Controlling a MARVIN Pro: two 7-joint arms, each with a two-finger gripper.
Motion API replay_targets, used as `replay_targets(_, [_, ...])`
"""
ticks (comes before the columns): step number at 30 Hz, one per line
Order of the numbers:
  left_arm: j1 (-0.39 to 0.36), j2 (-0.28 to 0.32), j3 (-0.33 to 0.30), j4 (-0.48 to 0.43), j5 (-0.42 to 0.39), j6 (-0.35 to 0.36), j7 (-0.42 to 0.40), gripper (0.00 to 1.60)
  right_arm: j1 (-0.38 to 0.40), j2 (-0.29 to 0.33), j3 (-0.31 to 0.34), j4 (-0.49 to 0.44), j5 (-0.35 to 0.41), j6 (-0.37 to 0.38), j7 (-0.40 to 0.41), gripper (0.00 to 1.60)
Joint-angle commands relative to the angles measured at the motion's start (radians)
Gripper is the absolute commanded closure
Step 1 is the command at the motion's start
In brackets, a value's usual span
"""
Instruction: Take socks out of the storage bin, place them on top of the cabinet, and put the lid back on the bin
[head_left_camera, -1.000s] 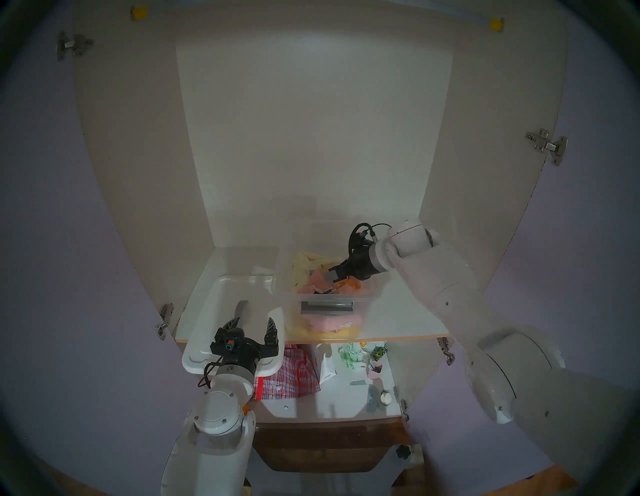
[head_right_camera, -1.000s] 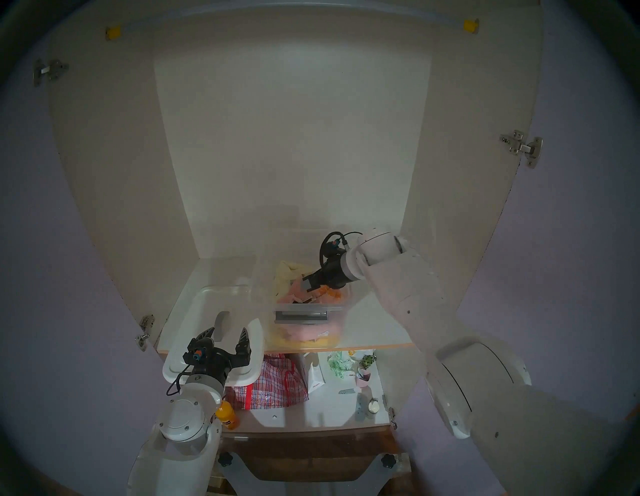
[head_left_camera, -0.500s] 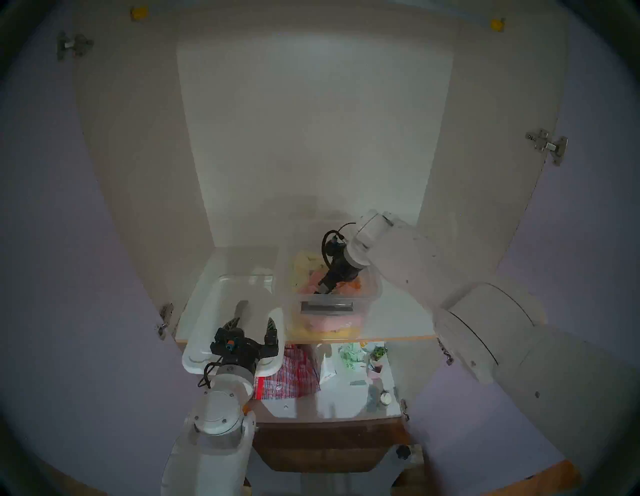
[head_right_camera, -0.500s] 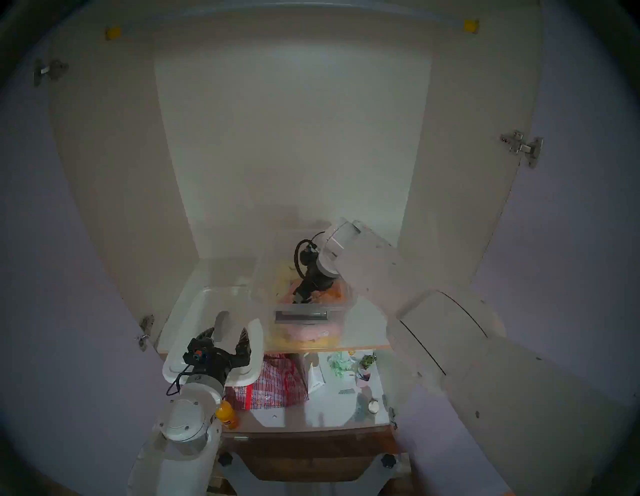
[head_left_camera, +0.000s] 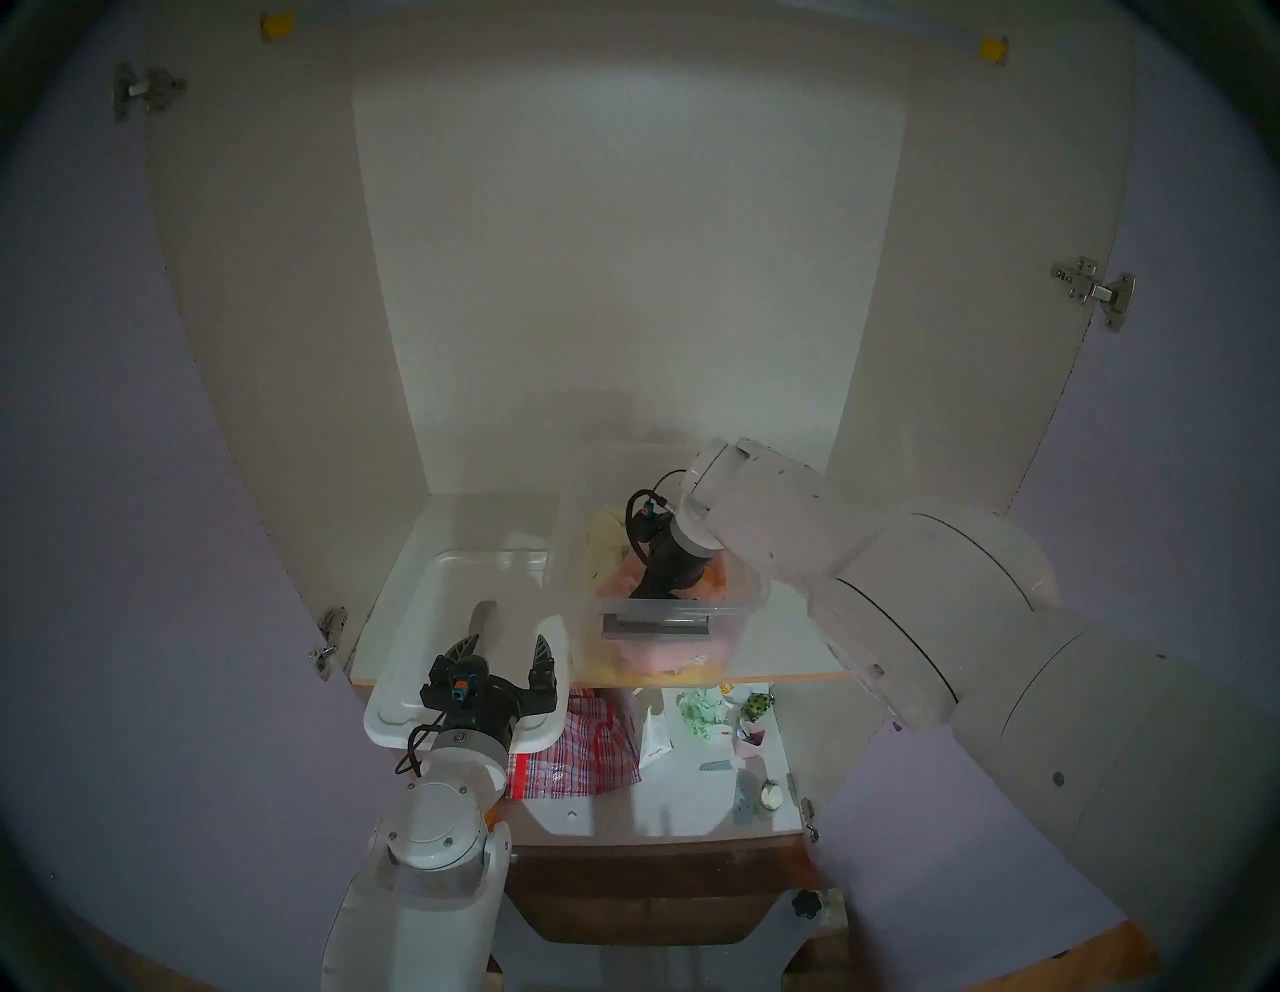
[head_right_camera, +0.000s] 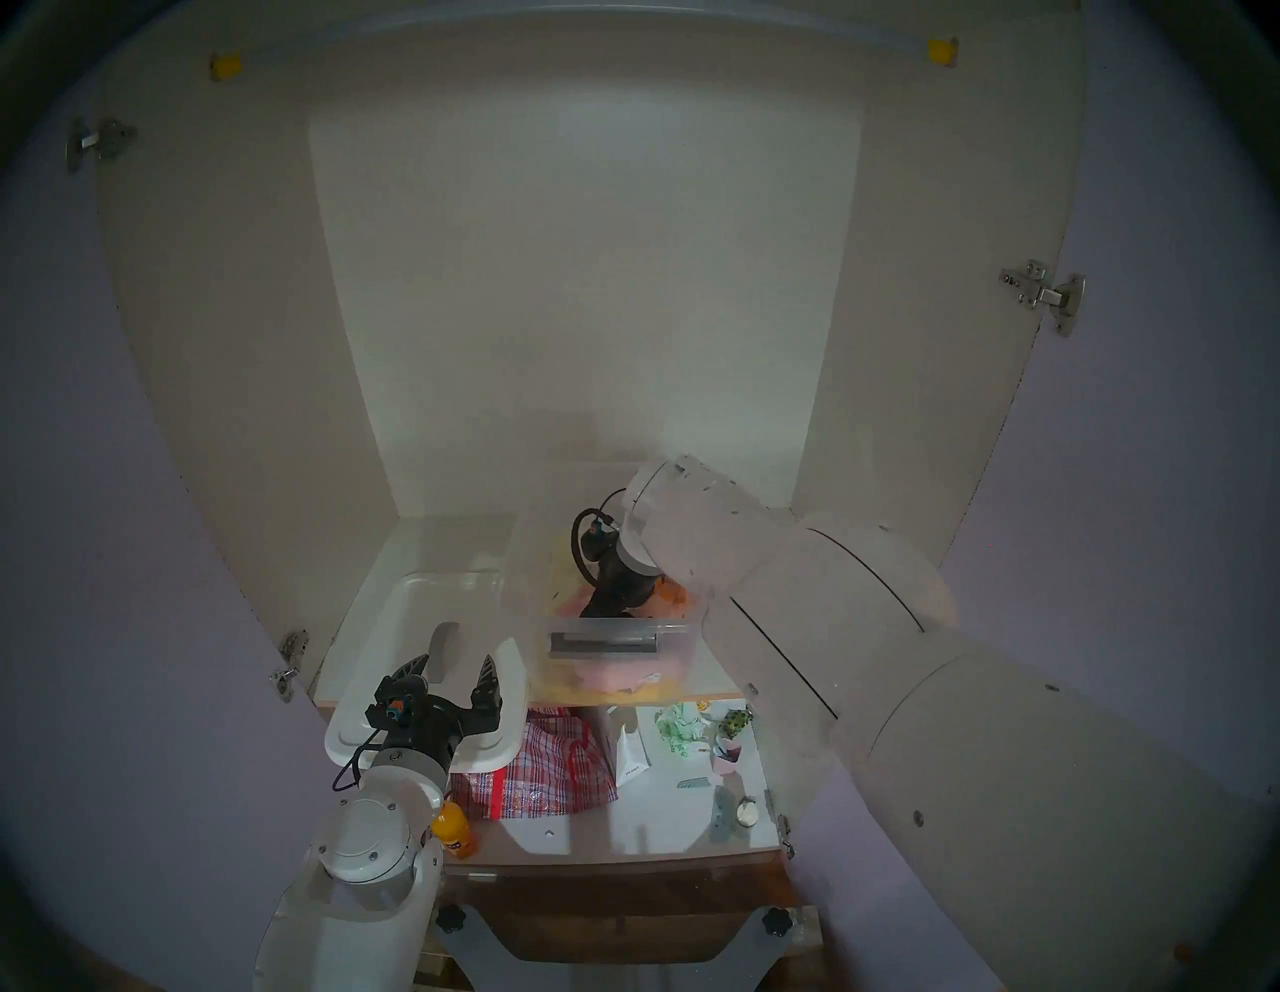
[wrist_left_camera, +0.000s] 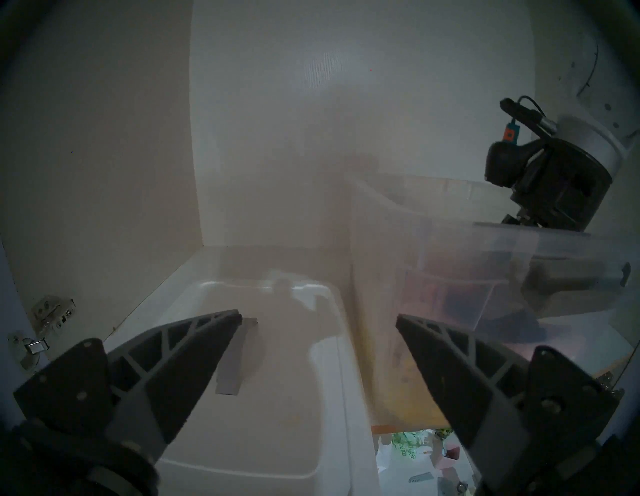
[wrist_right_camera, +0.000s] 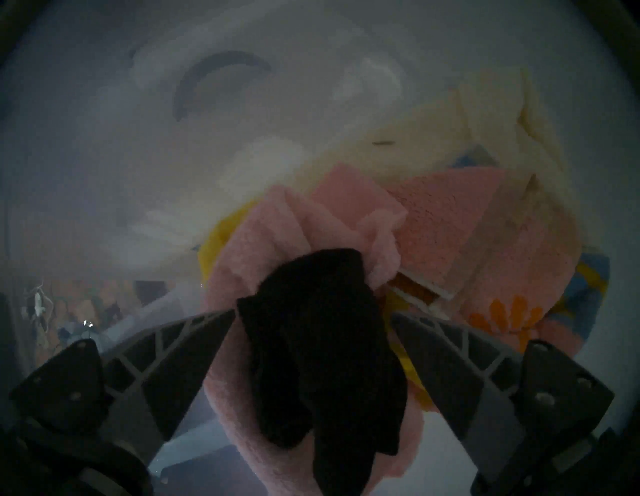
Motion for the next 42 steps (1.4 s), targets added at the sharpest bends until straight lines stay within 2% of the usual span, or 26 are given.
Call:
replay_targets(1, [-0.009, 0.0, 0.003, -0.026, -0.002, -0.007, -0.004, 0.0, 0.041, 0.03, 0.037, -0.031, 0.031, 0.021, -0.042, 0.0])
replay_targets(5, [-0.009, 0.0, 0.003, -0.025, -0.002, -0.007, -0.004, 0.0, 0.057, 0.045, 0.057, -0.036, 0.019, 0.013, -0.056, 0.0])
replay_targets(7, [-0.009, 0.0, 0.003, -0.026, -0.002, -0.007, -0.004, 0.0, 0.055, 0.047, 0.056, -0.031, 0.016, 0.011, -0.034, 0.0])
replay_targets(11, [-0.009, 0.0, 0.003, -0.026, -0.002, -0.007, -0.004, 0.0, 0.03, 0.049, 0.071, -0.028, 0.03, 0.0, -0.012, 0.0])
replay_targets(18, [-0.009, 0.0, 0.003, -0.026, -0.002, -0.007, -0.004, 0.0, 0.002, 0.045, 0.076, -0.034, 0.026, -0.006, -0.036, 0.0])
replay_targets(27, [-0.01, 0.0, 0.003, -0.024, -0.001, -0.007, -0.003, 0.0, -0.05, 0.052, 0.117, -0.045, 0.044, -0.044, -0.084, 0.0])
replay_targets(34, [-0.011, 0.0, 0.003, -0.022, -0.001, -0.007, -0.002, 0.0, -0.058, 0.044, 0.147, -0.071, 0.057, -0.083, -0.191, 0.0])
replay_targets(42, [-0.011, 0.0, 0.003, -0.022, -0.001, -0.007, -0.001, 0.0, -0.095, 0.032, 0.147, -0.069, 0.043, -0.127, -0.246, 0.0])
